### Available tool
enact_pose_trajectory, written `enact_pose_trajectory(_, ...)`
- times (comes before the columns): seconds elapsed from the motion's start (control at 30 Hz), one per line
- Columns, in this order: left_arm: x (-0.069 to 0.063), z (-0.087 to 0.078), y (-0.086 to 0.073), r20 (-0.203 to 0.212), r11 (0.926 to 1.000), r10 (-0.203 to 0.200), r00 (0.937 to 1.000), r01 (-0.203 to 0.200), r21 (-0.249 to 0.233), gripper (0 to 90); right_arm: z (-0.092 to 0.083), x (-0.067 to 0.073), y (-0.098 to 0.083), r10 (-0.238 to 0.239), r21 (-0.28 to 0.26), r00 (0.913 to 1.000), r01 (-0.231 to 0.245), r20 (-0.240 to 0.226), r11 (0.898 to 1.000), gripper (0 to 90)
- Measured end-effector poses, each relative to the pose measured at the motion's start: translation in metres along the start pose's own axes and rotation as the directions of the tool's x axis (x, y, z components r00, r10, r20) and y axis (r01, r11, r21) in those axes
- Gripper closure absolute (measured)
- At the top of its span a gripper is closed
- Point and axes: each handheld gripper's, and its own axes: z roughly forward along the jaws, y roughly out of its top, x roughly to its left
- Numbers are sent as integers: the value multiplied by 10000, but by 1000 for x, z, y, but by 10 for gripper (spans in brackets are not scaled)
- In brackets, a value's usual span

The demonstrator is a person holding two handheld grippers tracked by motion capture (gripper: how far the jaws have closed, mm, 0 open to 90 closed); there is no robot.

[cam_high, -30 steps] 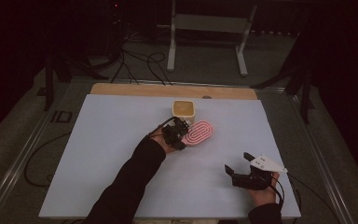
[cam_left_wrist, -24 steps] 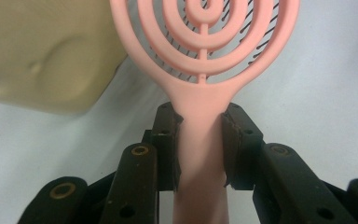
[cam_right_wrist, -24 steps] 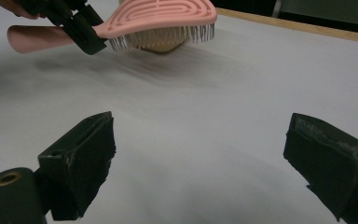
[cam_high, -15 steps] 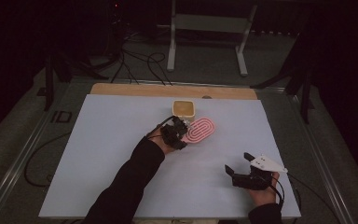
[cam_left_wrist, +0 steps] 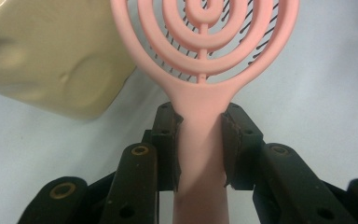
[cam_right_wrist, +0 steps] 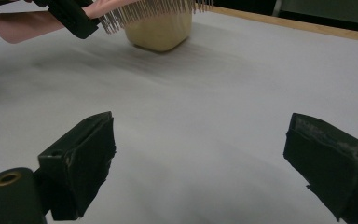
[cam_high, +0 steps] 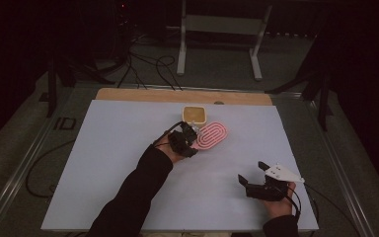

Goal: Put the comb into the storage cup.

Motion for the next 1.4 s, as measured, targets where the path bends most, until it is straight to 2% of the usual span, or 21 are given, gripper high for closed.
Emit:
enact_pose_trajectory(0.53, -1, -10, -2, -214, 9980, -184, 9996, 170, -607, 702, 0, 0, 0, -15, 44, 10000, 16, -26, 10000, 86)
enact_pose_trajectory(0.83, 2, -16, -6, -335, 9946, -434, 9985, 400, -957, 702, 0, 0, 0, -11, 40, 10000, 11, -27, 10000, 86)
enact_pose_trajectory(1.4, 9, -25, -20, -571, 9815, -994, 9934, 884, -1696, 702, 1, 0, 0, -5, 49, 10000, 5, -18, 10000, 86)
